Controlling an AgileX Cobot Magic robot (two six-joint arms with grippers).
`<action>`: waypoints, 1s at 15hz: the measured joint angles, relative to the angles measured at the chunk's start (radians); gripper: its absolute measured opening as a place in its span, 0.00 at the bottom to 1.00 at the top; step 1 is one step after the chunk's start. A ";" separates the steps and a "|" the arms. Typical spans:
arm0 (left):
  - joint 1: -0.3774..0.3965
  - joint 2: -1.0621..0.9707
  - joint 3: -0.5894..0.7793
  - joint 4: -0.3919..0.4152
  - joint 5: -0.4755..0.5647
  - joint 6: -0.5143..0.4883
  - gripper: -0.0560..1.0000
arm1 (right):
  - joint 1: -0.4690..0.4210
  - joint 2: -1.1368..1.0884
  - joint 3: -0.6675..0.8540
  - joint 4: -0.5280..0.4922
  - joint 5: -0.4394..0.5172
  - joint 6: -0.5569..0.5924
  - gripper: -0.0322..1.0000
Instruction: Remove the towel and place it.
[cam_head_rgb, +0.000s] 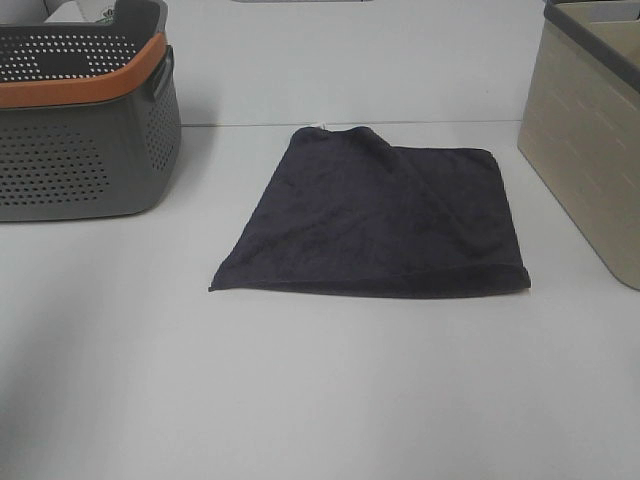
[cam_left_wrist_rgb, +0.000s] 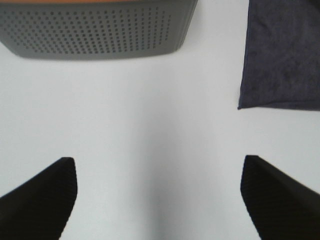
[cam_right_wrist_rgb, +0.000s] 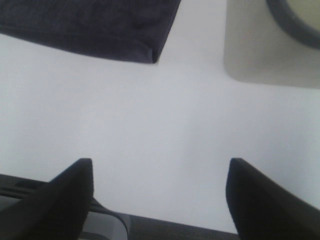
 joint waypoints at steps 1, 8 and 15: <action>0.000 -0.066 0.068 0.000 0.002 -0.005 0.84 | 0.000 -0.042 0.055 0.010 -0.007 0.000 0.74; 0.000 -0.499 0.269 0.000 0.112 -0.030 0.84 | 0.000 -0.388 0.363 0.121 -0.088 -0.077 0.74; 0.000 -0.818 0.397 -0.046 0.050 0.069 0.84 | 0.000 -0.699 0.465 0.186 -0.095 -0.179 0.74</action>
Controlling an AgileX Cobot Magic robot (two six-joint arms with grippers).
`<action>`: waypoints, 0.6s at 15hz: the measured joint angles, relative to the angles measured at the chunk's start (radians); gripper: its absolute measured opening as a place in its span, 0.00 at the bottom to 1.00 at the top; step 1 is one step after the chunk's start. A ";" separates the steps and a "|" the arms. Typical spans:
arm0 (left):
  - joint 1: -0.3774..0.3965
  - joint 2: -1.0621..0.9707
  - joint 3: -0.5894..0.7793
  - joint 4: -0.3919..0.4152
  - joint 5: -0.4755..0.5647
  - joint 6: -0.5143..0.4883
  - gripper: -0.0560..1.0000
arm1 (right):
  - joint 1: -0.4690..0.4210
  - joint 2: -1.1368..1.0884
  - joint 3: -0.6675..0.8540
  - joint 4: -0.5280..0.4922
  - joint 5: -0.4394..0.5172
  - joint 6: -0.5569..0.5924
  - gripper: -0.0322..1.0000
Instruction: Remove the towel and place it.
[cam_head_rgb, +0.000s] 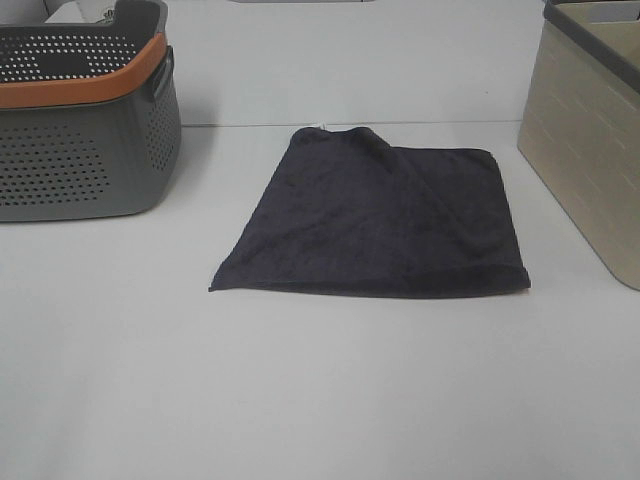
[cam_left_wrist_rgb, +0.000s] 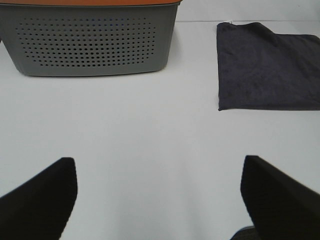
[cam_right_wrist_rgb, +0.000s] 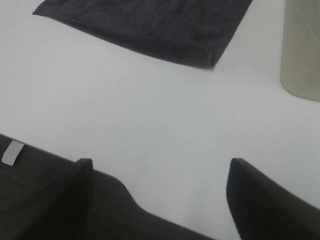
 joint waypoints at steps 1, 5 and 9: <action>0.000 -0.013 0.017 -0.001 -0.001 0.013 0.84 | 0.000 -0.013 0.000 0.003 0.000 -0.005 0.74; 0.000 -0.030 0.039 -0.018 -0.013 0.085 0.84 | 0.000 -0.141 0.000 0.010 0.000 -0.006 0.74; 0.000 -0.030 0.039 -0.015 -0.013 0.090 0.84 | 0.000 -0.254 0.001 0.010 0.001 -0.007 0.74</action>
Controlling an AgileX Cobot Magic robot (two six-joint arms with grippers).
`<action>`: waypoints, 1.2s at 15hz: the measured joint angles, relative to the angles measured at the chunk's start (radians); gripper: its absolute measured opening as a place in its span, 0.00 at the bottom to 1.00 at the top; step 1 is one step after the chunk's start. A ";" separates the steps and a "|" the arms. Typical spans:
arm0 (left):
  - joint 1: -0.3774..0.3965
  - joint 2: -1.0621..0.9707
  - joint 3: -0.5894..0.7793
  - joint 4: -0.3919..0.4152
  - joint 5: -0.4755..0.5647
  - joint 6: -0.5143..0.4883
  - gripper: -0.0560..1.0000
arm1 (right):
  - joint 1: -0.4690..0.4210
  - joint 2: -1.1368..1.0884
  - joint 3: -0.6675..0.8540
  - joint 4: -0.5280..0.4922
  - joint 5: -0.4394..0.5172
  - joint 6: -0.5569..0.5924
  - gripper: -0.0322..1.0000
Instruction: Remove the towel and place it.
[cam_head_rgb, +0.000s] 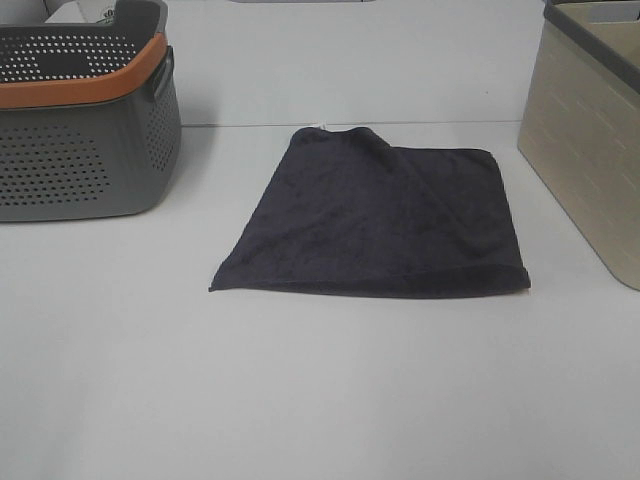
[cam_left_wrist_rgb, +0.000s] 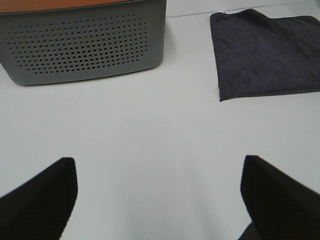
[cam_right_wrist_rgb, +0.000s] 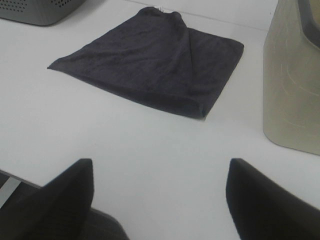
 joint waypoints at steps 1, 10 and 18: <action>0.000 0.000 0.001 0.009 0.000 -0.017 0.84 | 0.000 -0.010 0.000 0.001 0.000 0.000 0.74; 0.000 0.000 0.001 0.015 0.000 -0.031 0.83 | 0.000 -0.010 0.000 0.001 0.000 0.000 0.74; 0.000 0.000 0.001 0.015 0.000 -0.031 0.83 | 0.000 -0.010 0.000 0.001 0.000 0.000 0.74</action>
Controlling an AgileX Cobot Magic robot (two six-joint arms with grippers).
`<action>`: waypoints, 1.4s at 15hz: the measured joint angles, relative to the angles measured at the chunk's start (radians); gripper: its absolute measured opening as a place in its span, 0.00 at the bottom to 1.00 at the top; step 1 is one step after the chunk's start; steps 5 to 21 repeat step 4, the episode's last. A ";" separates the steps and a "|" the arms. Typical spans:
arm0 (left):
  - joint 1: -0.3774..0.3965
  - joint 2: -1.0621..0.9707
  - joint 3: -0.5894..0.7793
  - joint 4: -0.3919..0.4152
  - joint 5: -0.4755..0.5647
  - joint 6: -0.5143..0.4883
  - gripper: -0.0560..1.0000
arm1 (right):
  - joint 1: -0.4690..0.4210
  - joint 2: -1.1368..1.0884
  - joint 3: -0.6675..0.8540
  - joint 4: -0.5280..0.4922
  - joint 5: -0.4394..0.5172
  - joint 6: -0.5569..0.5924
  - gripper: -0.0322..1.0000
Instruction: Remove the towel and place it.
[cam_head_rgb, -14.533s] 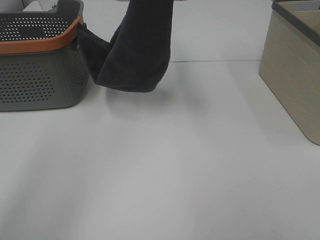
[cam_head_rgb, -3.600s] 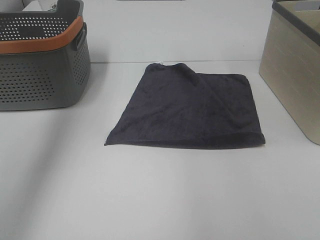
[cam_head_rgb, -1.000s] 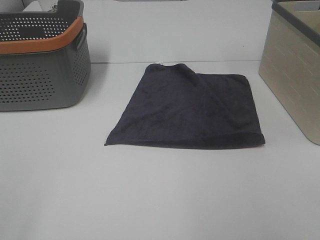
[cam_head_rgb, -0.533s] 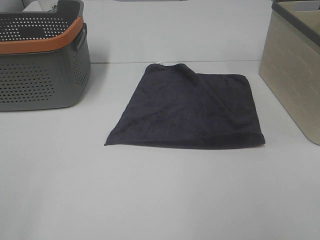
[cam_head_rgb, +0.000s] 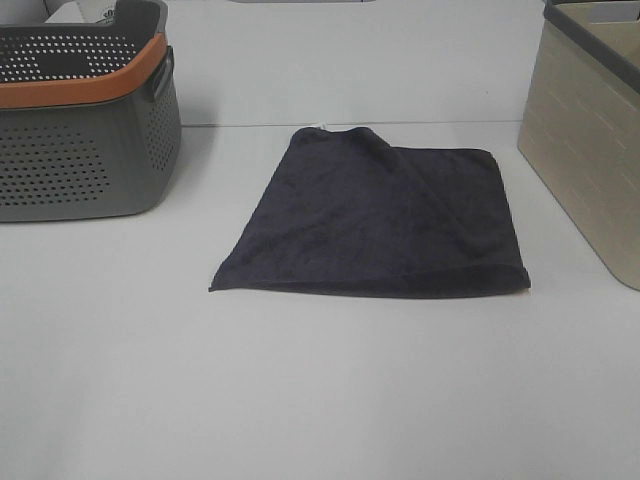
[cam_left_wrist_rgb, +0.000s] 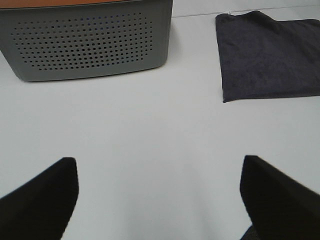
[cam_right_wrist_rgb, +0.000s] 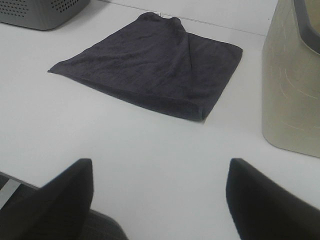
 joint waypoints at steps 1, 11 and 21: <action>0.000 0.000 0.000 0.000 0.000 0.000 0.83 | 0.000 0.000 0.000 0.000 0.000 0.000 0.74; 0.000 0.000 0.000 0.000 0.000 0.001 0.83 | 0.000 0.000 0.000 0.000 0.000 0.000 0.74; 0.000 0.000 0.000 0.000 0.000 0.001 0.83 | 0.000 0.000 0.000 0.000 0.000 0.000 0.74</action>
